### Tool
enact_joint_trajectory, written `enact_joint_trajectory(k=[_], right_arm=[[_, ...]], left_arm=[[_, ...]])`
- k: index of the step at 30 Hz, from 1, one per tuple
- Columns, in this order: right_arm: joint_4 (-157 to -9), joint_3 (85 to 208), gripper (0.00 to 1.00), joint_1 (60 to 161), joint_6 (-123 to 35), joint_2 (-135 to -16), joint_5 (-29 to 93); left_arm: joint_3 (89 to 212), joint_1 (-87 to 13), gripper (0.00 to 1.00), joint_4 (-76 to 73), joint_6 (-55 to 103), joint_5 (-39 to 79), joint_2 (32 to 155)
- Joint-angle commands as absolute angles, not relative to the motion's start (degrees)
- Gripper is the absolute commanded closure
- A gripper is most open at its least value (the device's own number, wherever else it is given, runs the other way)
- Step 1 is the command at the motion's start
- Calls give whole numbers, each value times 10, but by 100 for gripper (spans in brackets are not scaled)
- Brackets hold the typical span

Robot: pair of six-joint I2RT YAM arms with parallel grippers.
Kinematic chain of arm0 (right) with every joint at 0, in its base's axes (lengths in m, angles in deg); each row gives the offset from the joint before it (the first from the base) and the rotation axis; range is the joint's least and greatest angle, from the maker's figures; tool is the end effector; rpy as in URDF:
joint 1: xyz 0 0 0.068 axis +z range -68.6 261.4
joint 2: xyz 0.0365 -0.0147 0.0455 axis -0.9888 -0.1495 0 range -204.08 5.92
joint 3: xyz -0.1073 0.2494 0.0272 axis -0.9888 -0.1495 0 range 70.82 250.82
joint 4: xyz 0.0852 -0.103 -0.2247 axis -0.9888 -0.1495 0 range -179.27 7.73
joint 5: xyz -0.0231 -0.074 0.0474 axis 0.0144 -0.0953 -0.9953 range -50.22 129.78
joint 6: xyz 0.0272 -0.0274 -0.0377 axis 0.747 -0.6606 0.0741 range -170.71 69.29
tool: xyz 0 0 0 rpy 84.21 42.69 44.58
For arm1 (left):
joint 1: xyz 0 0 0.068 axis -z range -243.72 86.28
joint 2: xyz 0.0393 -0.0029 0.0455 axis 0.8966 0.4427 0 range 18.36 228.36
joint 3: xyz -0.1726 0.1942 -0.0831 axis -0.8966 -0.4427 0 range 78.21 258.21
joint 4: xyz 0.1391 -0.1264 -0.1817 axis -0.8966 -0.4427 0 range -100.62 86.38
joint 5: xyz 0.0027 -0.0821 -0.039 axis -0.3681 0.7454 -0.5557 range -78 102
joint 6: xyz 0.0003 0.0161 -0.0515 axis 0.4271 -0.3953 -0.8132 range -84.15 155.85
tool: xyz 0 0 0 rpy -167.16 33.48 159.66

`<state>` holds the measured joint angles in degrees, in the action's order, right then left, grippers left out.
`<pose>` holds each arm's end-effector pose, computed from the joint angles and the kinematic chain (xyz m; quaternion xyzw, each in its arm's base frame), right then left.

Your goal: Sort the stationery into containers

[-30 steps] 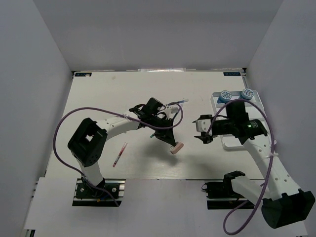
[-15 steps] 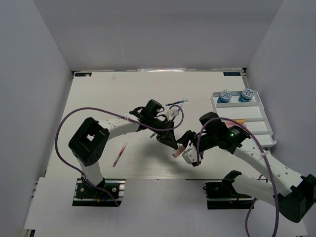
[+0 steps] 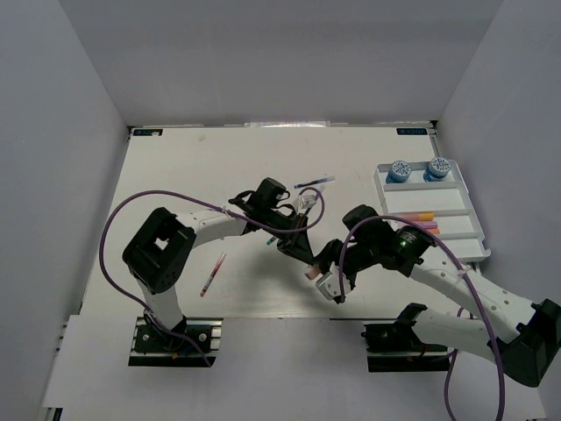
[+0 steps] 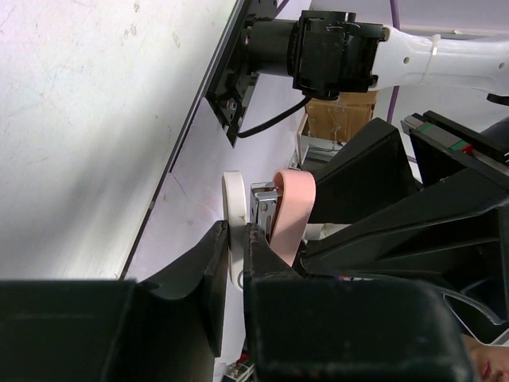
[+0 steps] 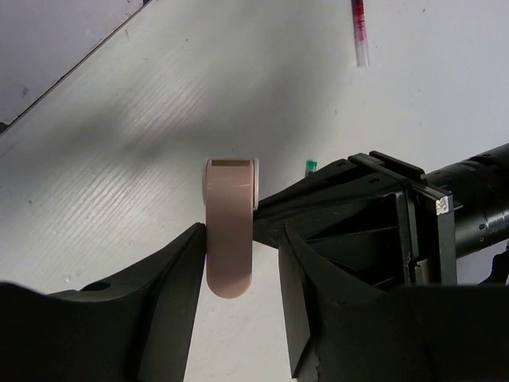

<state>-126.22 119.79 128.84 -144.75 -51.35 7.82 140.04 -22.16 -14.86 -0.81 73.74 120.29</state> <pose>0.1160 0.1542 0.2772 -0.8881 0.2160 0.1163 0.3887 0.2466 -0.2606 0.1889 -0.2043 -0.8020 0.5549 0.0850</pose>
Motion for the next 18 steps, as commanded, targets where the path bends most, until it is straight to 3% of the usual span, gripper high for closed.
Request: enact_joint_trajectory(k=[1, 4, 10, 18], right_arm=[[-1264, 1199, 53, 1299, -1442, -514, 90], [-1265, 1193, 53, 1302, -1441, -515, 97], [-1267, 1184, 42, 1309, -1443, -509, 104], [-1254, 1180, 58, 1311, -1429, -516, 116]], left_arm=[[1397, -222, 100, -136, -9, 760, 1193], [1397, -222, 100, -136, -9, 762, 1195], [1397, -228, 100, -133, -10, 767, 1200], [1394, -228, 100, -132, -10, 768, 1198]])
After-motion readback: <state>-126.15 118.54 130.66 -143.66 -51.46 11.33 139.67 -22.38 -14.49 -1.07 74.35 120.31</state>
